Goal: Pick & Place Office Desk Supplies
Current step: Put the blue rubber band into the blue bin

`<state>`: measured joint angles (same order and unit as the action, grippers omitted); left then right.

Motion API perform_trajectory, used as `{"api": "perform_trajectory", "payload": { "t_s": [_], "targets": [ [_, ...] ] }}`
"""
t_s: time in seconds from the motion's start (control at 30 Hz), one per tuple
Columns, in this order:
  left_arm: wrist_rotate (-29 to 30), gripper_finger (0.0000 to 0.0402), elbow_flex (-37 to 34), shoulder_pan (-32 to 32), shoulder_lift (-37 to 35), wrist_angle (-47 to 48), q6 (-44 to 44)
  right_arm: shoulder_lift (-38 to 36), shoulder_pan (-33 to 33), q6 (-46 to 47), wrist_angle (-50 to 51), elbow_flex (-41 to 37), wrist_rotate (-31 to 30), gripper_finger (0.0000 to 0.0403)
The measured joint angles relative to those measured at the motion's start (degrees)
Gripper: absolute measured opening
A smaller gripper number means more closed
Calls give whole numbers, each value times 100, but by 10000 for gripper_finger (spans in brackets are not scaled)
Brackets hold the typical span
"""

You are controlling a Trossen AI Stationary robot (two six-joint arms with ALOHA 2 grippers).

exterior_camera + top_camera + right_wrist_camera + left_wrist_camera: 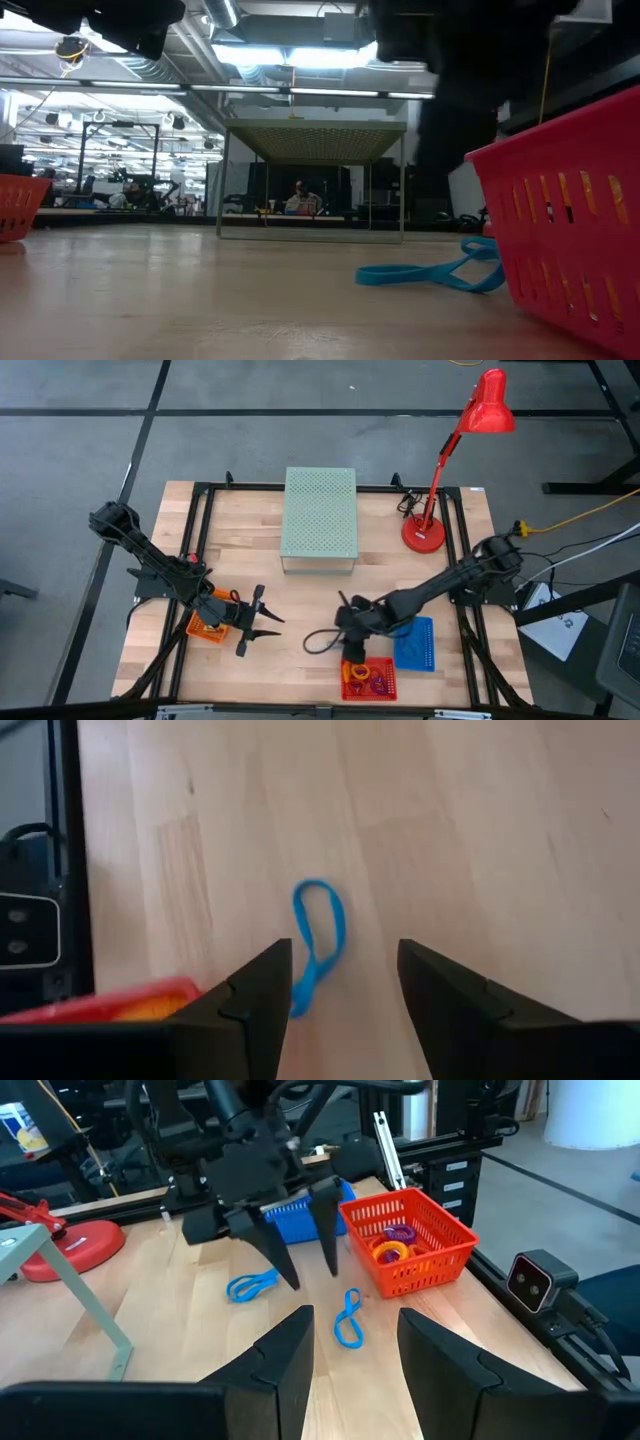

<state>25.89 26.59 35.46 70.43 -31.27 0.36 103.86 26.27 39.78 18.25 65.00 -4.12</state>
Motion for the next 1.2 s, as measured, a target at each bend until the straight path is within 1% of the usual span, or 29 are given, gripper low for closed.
{"api": "perform_trajectory", "payload": {
  "t_s": [0.23,0.33,0.43,0.6,0.67,0.73,0.77,0.8,0.87,0.9,0.97,1.1,1.2],
  "targets": [
    [1,143,2,0,0,26,-17,984,-100,-555,1695,1482,53,185],
    [0,143,2,0,3,25,-30,1355,-95,-744,2081,1983,59,185],
    [0,143,2,0,4,35,-57,1632,-91,-904,2203,2357,211,185],
    [40,143,2,0,4,27,-56,1836,-73,-935,2211,2689,503,185],
    [329,143,2,4,-7,86,22,1846,-49,-936,2213,2712,506,185],
    [781,143,2,36,-116,344,57,1846,-23,-913,2220,2716,514,185],
    [917,143,2,50,-214,486,25,1846,-6,-893,2242,2716,523,185],
    [926,143,2,64,-323,620,-34,1846,11,-893,2258,2716,525,185],
    [665,143,-31,132,-516,690,-142,1846,35,-893,2270,2716,523,185],
    [546,143,-126,202,-605,572,-145,1846,36,-893,2269,2716,525,185],
    [497,143,-405,355,-766,287,-72,1846,36,-893,2275,2716,559,185],
    [384,143,-1262,546,-1148,-1075,92,1846,28,-935,2273,2716,562,185],
    [289,143,-1830,599,-1442,-1549,-34,1846,-16,-936,2249,2716,565,185]
  ]
}}
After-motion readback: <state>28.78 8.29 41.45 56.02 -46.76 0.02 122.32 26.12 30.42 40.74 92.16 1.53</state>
